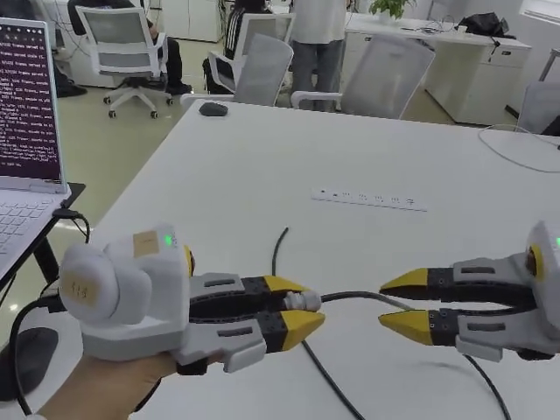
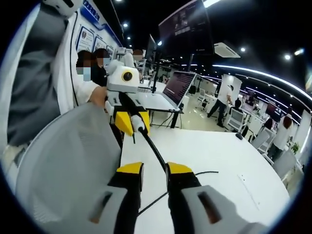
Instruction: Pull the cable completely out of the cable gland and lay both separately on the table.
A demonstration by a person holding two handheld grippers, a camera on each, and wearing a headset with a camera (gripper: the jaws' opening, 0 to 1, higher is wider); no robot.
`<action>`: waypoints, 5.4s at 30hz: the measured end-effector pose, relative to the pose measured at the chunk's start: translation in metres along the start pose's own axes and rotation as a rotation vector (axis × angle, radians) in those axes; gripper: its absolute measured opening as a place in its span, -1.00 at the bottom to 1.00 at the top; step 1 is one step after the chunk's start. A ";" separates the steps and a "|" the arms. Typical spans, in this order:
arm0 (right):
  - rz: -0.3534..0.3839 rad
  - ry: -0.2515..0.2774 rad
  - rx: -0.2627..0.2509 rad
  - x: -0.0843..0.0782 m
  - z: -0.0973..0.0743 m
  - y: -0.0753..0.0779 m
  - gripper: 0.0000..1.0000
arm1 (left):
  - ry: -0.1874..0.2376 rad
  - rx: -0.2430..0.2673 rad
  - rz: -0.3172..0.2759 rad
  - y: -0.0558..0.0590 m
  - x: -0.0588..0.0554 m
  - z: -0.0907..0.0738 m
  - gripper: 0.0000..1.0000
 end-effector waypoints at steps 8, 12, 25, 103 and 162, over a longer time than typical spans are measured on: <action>-0.080 0.015 0.092 0.012 0.035 -0.014 -0.55 | -0.017 -0.038 0.012 0.007 -0.002 0.003 -0.67; -0.081 0.001 0.100 0.006 0.037 -0.014 -0.61 | -0.022 -0.034 0.010 0.006 -0.002 0.002 -0.67; -0.047 0.039 0.073 0.003 0.036 -0.010 -0.89 | -0.011 -0.027 -0.023 0.004 -0.002 -0.001 -0.67; -0.072 -0.039 -0.026 -0.004 0.012 0.004 -0.91 | -0.008 0.042 0.030 -0.006 0.000 -0.004 -0.67; -0.092 -0.064 0.055 -0.001 0.028 -0.017 -0.91 | -0.099 -0.017 0.118 0.007 -0.009 0.004 -0.67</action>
Point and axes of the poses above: the centre of the closed fingertips' face, and the gripper's own axes: z roughly forward along the fingers, y roughly to its right, x roughly out of its top, the point moved 7 cm from there along -z, roughly backward along the fingers, and after that the axes turned 1 degree about y, right-handed, at the moved point
